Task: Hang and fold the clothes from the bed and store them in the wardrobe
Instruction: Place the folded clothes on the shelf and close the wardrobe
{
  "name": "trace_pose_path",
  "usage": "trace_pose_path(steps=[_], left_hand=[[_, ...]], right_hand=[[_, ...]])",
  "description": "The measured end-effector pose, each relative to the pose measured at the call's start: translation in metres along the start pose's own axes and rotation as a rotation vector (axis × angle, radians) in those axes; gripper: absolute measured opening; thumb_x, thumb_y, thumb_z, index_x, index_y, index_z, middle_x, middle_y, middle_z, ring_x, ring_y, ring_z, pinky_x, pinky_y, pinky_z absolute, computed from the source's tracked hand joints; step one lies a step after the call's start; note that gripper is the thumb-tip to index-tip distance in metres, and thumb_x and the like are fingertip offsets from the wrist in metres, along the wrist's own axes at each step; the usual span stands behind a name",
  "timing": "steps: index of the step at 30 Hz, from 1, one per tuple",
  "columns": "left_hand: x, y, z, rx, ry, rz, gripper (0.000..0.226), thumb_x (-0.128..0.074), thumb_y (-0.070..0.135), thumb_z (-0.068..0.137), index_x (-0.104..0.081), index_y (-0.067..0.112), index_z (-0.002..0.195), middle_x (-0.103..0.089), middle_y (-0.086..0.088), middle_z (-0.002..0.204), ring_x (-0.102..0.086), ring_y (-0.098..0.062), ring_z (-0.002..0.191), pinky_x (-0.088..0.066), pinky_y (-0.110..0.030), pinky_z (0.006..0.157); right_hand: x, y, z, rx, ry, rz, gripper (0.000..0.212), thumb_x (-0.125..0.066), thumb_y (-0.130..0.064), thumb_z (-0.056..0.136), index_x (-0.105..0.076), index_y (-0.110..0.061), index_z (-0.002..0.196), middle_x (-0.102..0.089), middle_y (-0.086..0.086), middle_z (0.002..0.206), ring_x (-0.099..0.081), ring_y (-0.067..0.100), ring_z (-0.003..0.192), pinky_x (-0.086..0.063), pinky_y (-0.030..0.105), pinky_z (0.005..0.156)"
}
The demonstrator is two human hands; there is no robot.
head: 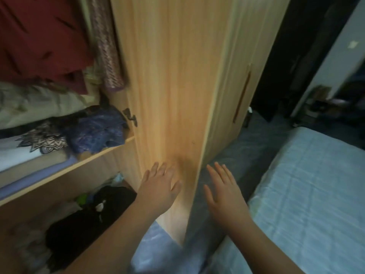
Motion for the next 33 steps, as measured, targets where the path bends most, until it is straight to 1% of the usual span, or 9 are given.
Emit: trace_pose_path(steps=[5, 10, 14, 18, 22, 23, 27, 30, 33], left_hand=[[0.020, 0.039, 0.006, -0.011, 0.081, -0.028, 0.070, -0.013, 0.070, 0.090, -0.017, 0.038, 0.152, -0.027, 0.002, 0.162, -0.016, -0.025, 0.151, -0.015, -0.047, 0.120], [0.051, 0.029, 0.012, 0.065, 0.087, 0.009, 0.063, -0.030, 0.057, 0.099, -0.020, 0.031, 0.155, -0.024, -0.005, 0.163, -0.016, -0.028, 0.151, -0.016, -0.045, 0.121], [0.064, 0.012, -0.004, 0.103, 0.069, -0.005, 0.062, -0.033, 0.053, 0.101, -0.019, 0.028, 0.156, -0.023, -0.003, 0.163, -0.016, -0.026, 0.151, -0.017, -0.043, 0.121], [0.071, -0.015, -0.027, 0.144, 0.107, -0.032, 0.058, -0.037, 0.048, 0.101, -0.024, 0.028, 0.154, -0.032, 0.001, 0.159, -0.026, -0.026, 0.147, -0.025, -0.045, 0.119], [0.079, -0.054, -0.062, 0.214, 0.191, -0.084, 0.055, -0.045, 0.042, 0.098, -0.034, 0.025, 0.149, -0.043, 0.003, 0.151, -0.035, -0.024, 0.140, -0.034, -0.046, 0.113], [0.082, -0.065, -0.072, 0.222, 0.216, -0.084, 0.054, -0.048, 0.040, 0.097, -0.038, 0.024, 0.147, -0.046, 0.003, 0.149, -0.037, -0.023, 0.138, -0.036, -0.046, 0.112], [0.086, -0.116, -0.111, 0.301, 0.222, -0.069, 0.052, -0.049, 0.040, 0.095, -0.039, 0.027, 0.145, -0.049, 0.005, 0.146, -0.039, -0.021, 0.138, -0.035, -0.044, 0.113], [0.095, -0.167, -0.133, 0.405, 0.259, -0.077, 0.050, -0.049, 0.041, 0.095, -0.041, 0.027, 0.142, -0.051, 0.003, 0.142, -0.041, -0.021, 0.136, -0.035, -0.042, 0.114], [0.106, -0.217, -0.148, 0.497, 0.306, -0.124, 0.047, -0.050, 0.039, 0.096, -0.042, 0.027, 0.141, -0.051, 0.002, 0.142, -0.039, -0.021, 0.137, -0.036, -0.041, 0.114]], right_hand=[[0.019, 0.049, 0.023, -0.112, -0.007, 0.109, 0.059, -0.056, -0.030, 0.097, -0.037, -0.012, 0.150, -0.037, 0.011, 0.156, -0.025, 0.025, 0.147, -0.005, 0.021, 0.118], [0.012, 0.028, 0.090, -0.050, -0.121, 0.264, 0.061, -0.051, -0.032, 0.098, -0.029, -0.016, 0.153, -0.040, 0.008, 0.153, -0.034, 0.022, 0.141, -0.026, 0.040, 0.120], [-0.010, 0.002, 0.098, -0.092, -0.138, 0.558, 0.040, -0.055, -0.029, 0.086, -0.044, -0.026, 0.124, -0.063, -0.007, 0.119, -0.062, 0.011, 0.105, -0.050, 0.046, 0.097], [-0.028, -0.016, 0.078, -0.087, -0.081, 0.737, 0.047, -0.056, -0.023, 0.077, -0.046, -0.037, 0.121, -0.065, -0.021, 0.116, -0.063, -0.002, 0.104, -0.050, 0.029, 0.087], [-0.034, -0.064, 0.048, 0.024, -0.015, 0.674, 0.046, -0.054, -0.030, 0.073, -0.042, -0.032, 0.117, -0.050, -0.020, 0.104, -0.049, -0.013, 0.100, -0.030, 0.000, 0.089], [-0.038, -0.081, 0.039, 0.083, -0.013, 0.642, 0.052, -0.054, -0.029, 0.074, -0.040, -0.027, 0.124, -0.046, -0.015, 0.109, -0.044, -0.011, 0.102, -0.027, 0.000, 0.094], [-0.070, -0.146, 0.016, 0.246, -0.134, 0.562, 0.074, -0.061, -0.024, 0.079, -0.032, -0.014, 0.146, -0.043, 0.002, 0.142, -0.039, 0.016, 0.134, -0.031, 0.031, 0.113], [-0.096, -0.199, 0.012, 0.421, -0.215, 0.494, 0.084, -0.058, -0.028, 0.084, -0.013, -0.029, 0.156, -0.010, -0.023, 0.159, -0.014, -0.002, 0.146, -0.015, 0.012, 0.116], [-0.129, -0.255, 0.018, 0.541, -0.298, 0.469, 0.086, -0.051, -0.030, 0.085, -0.005, -0.036, 0.157, 0.004, -0.023, 0.162, -0.018, 0.003, 0.148, -0.029, 0.020, 0.111]])
Point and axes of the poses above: each hand's wrist, its own z-axis towards the middle knuckle, its own x-axis out of the back of the hand, y = z × x, the point moved 9 cm from there along z, towards the middle knuckle
